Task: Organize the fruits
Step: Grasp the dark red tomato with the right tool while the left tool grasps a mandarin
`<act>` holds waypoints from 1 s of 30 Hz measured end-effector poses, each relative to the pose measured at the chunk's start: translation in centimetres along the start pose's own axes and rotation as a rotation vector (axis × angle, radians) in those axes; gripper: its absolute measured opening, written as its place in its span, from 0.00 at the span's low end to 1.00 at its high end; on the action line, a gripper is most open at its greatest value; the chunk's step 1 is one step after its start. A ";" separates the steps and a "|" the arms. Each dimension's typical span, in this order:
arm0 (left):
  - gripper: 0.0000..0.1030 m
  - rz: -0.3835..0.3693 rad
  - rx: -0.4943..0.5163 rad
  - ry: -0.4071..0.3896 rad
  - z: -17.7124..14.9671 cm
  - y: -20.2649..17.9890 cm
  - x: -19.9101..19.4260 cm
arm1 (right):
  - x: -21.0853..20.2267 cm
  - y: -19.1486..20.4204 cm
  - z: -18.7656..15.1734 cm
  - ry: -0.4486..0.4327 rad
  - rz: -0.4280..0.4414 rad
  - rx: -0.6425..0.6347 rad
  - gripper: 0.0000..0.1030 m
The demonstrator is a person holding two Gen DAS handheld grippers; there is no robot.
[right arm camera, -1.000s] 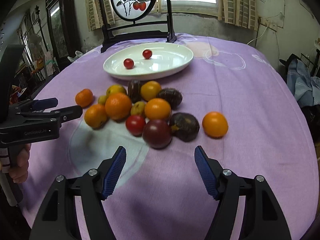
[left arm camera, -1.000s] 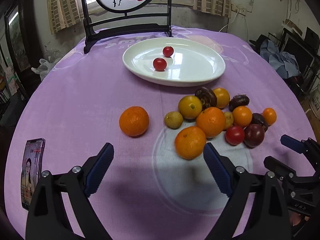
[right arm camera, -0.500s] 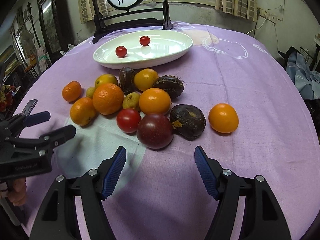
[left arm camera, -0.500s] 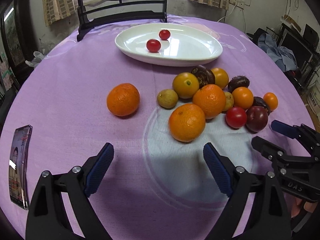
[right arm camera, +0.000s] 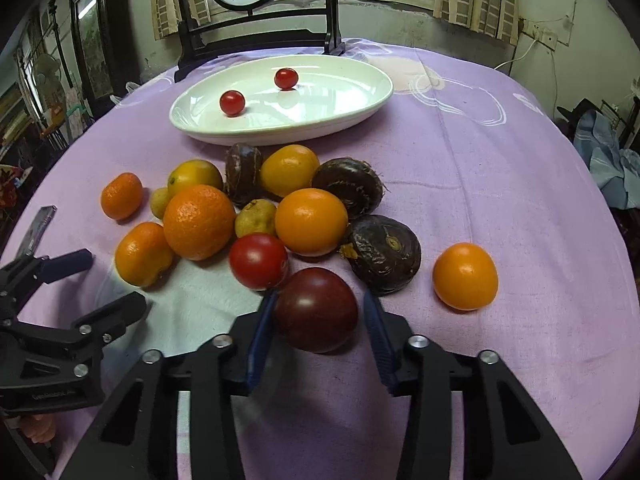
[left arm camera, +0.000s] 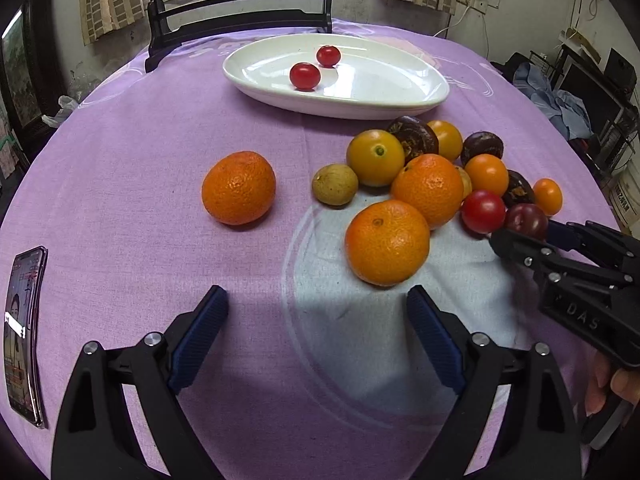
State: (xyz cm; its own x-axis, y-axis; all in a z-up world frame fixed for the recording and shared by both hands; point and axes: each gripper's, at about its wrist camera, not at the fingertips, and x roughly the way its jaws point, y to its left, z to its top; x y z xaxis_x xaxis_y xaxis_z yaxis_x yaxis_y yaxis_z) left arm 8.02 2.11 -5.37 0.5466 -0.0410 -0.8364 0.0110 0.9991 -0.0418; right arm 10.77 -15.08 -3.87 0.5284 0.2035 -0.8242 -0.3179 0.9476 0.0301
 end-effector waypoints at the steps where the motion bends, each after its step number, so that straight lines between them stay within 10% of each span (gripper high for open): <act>1: 0.86 0.004 0.000 0.000 0.0 0.0 0.0 | -0.1 -0.1 0.0 -0.001 0.004 0.004 0.38; 11: 0.86 0.020 0.021 -0.010 0.0 -1.3 -1.0 | -2.9 -0.7 -3.3 -0.022 0.103 0.053 0.38; 14: 0.66 0.004 0.034 -0.010 0.5 -2.0 -0.7 | -3.7 -0.5 -4.1 -0.029 0.124 0.046 0.38; 19: 0.65 0.016 0.045 0.026 1.5 -3.1 0.5 | -4.8 -0.8 -4.8 -0.046 0.152 0.050 0.38; 23: 0.38 -0.001 0.070 0.023 2.2 -3.7 1.0 | -5.2 -1.2 -5.1 -0.054 0.158 0.058 0.38; 30: 0.37 -0.041 0.082 0.011 1.8 -3.2 -0.9 | -6.0 -1.2 -5.0 -0.069 0.161 0.060 0.38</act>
State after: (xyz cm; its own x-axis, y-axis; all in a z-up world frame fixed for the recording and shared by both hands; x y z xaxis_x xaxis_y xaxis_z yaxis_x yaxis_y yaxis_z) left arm 8.99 -1.00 -3.51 0.5348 -0.0818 -0.8410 0.1017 0.9943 -0.0320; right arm 4.06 -18.68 -1.82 0.5279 0.3682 -0.7653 -0.3561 0.9140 0.1941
